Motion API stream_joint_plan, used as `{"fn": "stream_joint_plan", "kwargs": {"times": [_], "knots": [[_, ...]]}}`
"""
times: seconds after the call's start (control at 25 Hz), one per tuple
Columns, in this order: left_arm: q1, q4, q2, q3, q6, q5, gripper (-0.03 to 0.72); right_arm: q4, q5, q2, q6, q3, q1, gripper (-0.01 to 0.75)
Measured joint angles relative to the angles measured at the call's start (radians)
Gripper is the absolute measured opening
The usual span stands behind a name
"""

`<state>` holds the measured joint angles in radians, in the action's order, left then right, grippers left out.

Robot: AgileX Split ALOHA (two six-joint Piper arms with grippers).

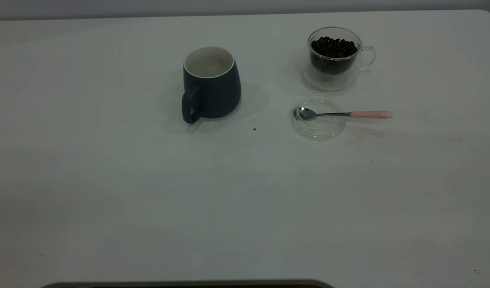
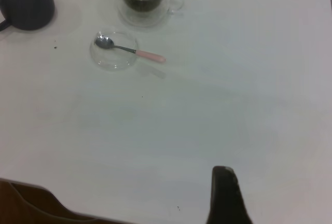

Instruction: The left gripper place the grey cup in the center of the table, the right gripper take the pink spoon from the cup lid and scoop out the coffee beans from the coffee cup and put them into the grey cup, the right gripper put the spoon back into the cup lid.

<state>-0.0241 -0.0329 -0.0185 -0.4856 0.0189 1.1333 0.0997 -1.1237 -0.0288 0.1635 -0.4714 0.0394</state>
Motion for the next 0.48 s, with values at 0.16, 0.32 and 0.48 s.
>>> {"fn": "stream_joint_plan", "kwargs": {"times": [0.16, 0.32, 0.48], "knots": [[0.0, 0.0, 0.0, 0.0, 0.0, 0.0, 0.565, -0.019, 0.0, 0.0, -0.017, 0.0, -0.031, 0.524], [0.0, 0.0, 0.0, 0.0, 0.0, 0.0, 0.565, -0.06, 0.0, 0.0, -0.066, 0.0, -0.06, 0.524], [0.0, 0.0, 0.0, 0.0, 0.0, 0.0, 0.565, -0.067, 0.0, 0.0, -0.078, 0.0, -0.062, 0.524]]}}
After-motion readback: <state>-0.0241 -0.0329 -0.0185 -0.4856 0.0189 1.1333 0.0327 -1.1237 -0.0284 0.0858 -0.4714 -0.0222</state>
